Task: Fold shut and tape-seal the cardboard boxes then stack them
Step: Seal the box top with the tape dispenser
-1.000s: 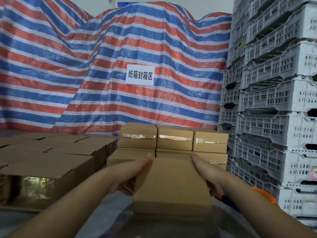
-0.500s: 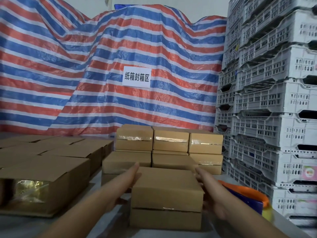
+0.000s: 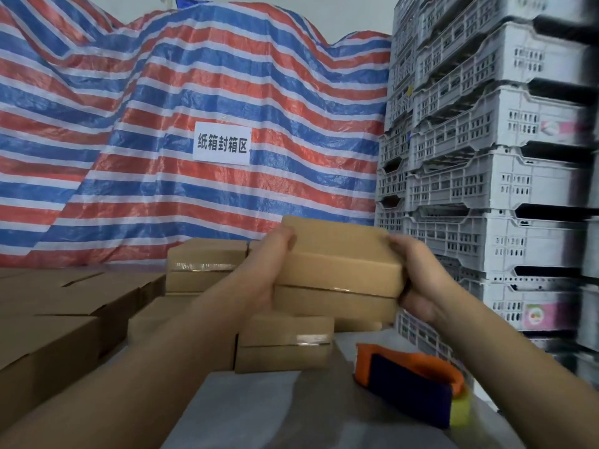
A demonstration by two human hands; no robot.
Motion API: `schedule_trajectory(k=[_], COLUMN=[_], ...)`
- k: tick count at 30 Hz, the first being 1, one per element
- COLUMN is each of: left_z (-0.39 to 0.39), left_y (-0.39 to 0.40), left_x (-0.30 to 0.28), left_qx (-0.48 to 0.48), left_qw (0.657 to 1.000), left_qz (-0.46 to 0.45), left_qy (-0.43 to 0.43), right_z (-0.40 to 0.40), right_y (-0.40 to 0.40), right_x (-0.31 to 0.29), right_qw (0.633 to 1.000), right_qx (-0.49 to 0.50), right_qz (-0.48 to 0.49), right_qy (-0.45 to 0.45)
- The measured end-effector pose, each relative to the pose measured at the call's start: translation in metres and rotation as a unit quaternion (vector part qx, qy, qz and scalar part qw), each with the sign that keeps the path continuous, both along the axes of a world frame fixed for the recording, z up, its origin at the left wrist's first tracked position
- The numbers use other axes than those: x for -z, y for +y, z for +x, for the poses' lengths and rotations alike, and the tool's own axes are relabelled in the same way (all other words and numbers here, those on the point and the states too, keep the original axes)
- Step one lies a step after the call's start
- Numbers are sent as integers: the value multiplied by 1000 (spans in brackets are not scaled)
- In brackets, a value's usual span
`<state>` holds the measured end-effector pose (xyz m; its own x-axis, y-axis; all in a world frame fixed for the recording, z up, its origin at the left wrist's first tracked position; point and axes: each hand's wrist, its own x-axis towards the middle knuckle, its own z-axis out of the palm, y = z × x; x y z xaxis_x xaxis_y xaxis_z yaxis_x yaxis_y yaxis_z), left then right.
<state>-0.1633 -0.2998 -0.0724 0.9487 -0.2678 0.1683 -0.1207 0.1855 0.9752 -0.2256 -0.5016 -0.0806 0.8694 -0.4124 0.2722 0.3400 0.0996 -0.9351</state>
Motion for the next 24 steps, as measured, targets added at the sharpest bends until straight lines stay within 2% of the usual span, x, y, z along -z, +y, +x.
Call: schedule_trajectory(k=[5, 9, 13, 18, 22, 24], left_z=[38, 69, 104, 123, 118, 115], left_y=[-69, -119, -151, -153, -155, -158], left_x=[-12, 1, 22, 44, 46, 50], left_qx=[68, 46, 53, 88, 105, 123], left_qw=[997, 974, 922, 871, 782, 757], left_qz=[35, 208, 363, 472, 594, 622], left_qy=[-17, -80, -120, -104, -157, -155], right_z=[34, 63, 86, 112, 124, 128], right_y=[-70, -128, -170, -193, -197, -193], right_x=[-15, 4, 34, 70, 97, 107], right_qw=[999, 995, 990, 984, 980, 978], right_qx=[27, 69, 80, 43, 14, -3], right_qz=[-21, -25, -32, -7, 6, 13], right_qy=[25, 62, 109, 175, 196, 208])
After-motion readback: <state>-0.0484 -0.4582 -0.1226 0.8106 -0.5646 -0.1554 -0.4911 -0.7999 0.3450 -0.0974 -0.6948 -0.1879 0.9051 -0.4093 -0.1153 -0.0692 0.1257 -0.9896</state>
